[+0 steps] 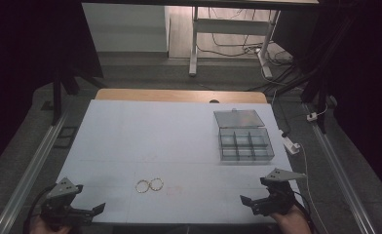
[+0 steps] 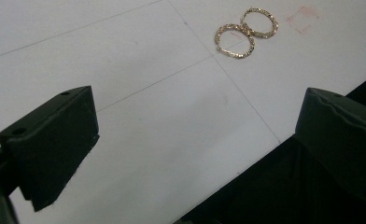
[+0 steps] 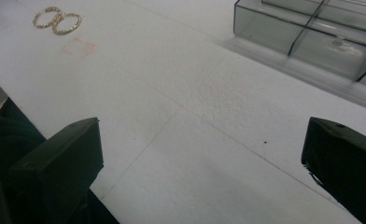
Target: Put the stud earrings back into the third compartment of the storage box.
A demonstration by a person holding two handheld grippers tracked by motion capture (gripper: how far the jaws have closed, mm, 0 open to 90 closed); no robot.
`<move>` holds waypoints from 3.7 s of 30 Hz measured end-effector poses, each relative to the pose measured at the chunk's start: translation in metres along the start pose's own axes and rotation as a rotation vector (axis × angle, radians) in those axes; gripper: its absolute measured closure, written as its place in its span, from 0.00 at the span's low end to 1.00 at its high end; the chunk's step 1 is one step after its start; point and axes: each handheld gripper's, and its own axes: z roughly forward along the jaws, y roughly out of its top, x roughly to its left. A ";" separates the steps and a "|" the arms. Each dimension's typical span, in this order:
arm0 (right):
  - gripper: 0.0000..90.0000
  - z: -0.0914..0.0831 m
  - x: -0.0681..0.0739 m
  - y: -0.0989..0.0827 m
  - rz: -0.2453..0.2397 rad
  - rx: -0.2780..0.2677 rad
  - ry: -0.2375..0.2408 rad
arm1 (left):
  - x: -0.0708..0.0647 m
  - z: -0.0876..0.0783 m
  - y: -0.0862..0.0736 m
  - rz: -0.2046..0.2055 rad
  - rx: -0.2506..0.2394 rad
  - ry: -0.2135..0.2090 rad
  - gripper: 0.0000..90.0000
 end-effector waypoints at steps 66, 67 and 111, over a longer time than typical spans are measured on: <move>0.00 0.077 0.069 0.046 -0.225 0.032 0.201 | 0.005 0.000 0.000 -0.029 -0.005 -0.027 0.00; 0.00 0.079 0.071 0.047 -0.229 0.039 0.211 | 0.005 0.000 0.000 -0.029 -0.005 -0.027 0.00; 0.18 0.195 0.146 0.088 -0.468 0.159 0.347 | 0.006 0.000 -0.001 -0.033 -0.010 -0.038 0.00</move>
